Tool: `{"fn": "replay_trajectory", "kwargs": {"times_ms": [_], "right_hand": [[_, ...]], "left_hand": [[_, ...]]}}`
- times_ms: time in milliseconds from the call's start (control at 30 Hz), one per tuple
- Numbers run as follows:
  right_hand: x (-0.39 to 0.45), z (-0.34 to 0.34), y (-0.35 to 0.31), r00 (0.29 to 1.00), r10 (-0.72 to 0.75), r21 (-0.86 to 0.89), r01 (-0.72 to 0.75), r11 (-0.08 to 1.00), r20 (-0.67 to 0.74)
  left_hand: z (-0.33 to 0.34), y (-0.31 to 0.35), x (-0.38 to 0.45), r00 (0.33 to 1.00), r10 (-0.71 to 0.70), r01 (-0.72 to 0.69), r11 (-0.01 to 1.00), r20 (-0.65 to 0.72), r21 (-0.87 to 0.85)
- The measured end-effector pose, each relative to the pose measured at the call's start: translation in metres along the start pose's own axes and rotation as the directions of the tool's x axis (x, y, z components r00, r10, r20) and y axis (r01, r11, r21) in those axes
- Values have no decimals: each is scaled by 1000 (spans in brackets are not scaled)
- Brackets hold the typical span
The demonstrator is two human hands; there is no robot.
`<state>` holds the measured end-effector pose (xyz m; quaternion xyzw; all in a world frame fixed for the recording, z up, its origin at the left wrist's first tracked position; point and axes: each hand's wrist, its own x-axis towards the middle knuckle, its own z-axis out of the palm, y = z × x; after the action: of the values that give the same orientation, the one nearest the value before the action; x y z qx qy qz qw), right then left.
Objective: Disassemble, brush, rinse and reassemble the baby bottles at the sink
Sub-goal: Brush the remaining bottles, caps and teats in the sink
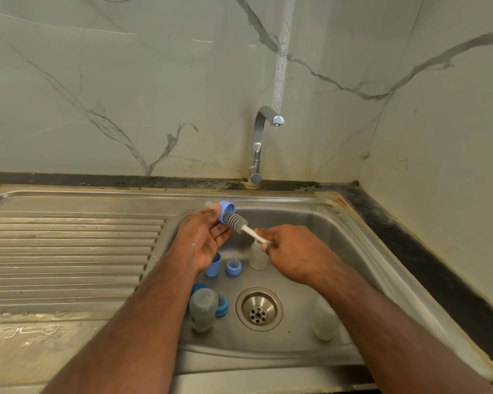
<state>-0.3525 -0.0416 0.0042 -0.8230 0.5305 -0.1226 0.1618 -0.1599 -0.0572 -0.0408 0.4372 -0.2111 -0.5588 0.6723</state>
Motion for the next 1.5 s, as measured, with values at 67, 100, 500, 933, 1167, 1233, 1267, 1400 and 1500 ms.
{"fn": "replay_trajectory", "kwargs": {"times_ms": [67,100,500,933,1167,1233,1267,1400,1500], "right_hand": [[1,-2,3,1000,-22,27,22,999,-19],[2,-2,4,999,-18,34,19,999,-48],[-6,-30,15,1000,11,137,-9,991,-9],[-47,-30,2,990,52,-191,-77,979,-131],[-54,-37,-13,986,61,-319,-109,941,-156],[-56,-31,-20,988,83,-438,-131,890,-127],[-58,-30,-25,990,85,-494,-132,859,-117],[-54,-33,-37,993,42,-605,-99,790,-107],[-46,-35,-35,994,97,-228,-106,968,-52]], "left_hand": [[0,0,0,1000,-2,2,1000,10,-2],[0,-1,0,1000,-2,2,1000,16,4],[17,-6,0,986,125,-107,983,-113,150],[34,-4,-24,995,-80,77,996,61,46],[35,-4,-31,981,-125,121,992,147,40],[34,-5,-31,975,-148,139,988,166,65],[34,-6,-30,972,-158,146,986,174,78],[32,-6,-27,963,-183,173,983,196,67],[28,-3,-30,960,-176,184,983,218,-14]]}}
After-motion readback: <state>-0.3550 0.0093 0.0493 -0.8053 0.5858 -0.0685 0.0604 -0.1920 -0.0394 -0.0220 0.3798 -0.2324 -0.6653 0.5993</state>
